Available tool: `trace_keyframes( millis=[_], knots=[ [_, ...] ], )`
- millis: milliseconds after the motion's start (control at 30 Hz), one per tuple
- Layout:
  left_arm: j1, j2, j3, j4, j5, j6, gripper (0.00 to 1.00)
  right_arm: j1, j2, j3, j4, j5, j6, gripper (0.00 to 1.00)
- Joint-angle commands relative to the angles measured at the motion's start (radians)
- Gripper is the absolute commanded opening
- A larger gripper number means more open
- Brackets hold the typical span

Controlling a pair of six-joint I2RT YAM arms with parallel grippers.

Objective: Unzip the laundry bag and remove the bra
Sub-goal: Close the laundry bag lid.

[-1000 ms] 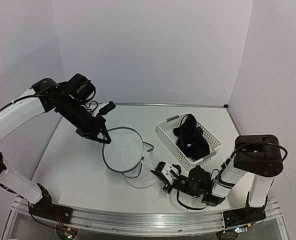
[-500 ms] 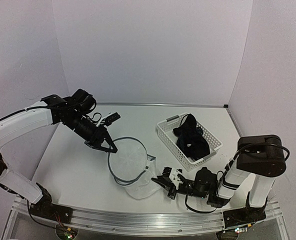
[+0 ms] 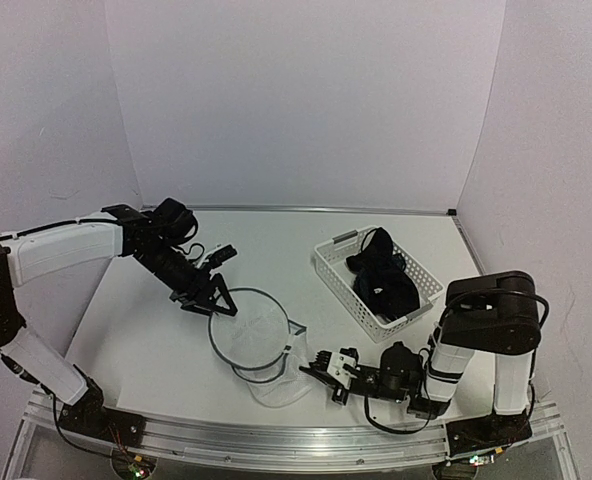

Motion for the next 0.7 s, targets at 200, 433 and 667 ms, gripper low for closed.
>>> trace_keyframes(
  millis=[200,433,667],
  knots=[
    [0.007,0.09,-0.039,0.038,-0.222,-0.06,0.71,0.004,0.044,0.04,0.106,0.022,-0.001,0.0],
    [0.005,0.127,-0.045,0.082,-0.17,-0.063,0.72,0.004,0.081,0.072,0.106,0.037,-0.004,0.0],
    [-0.025,0.151,-0.08,0.127,-0.134,-0.08,0.68,0.003,0.16,0.184,0.106,0.087,-0.031,0.0]
  ],
)
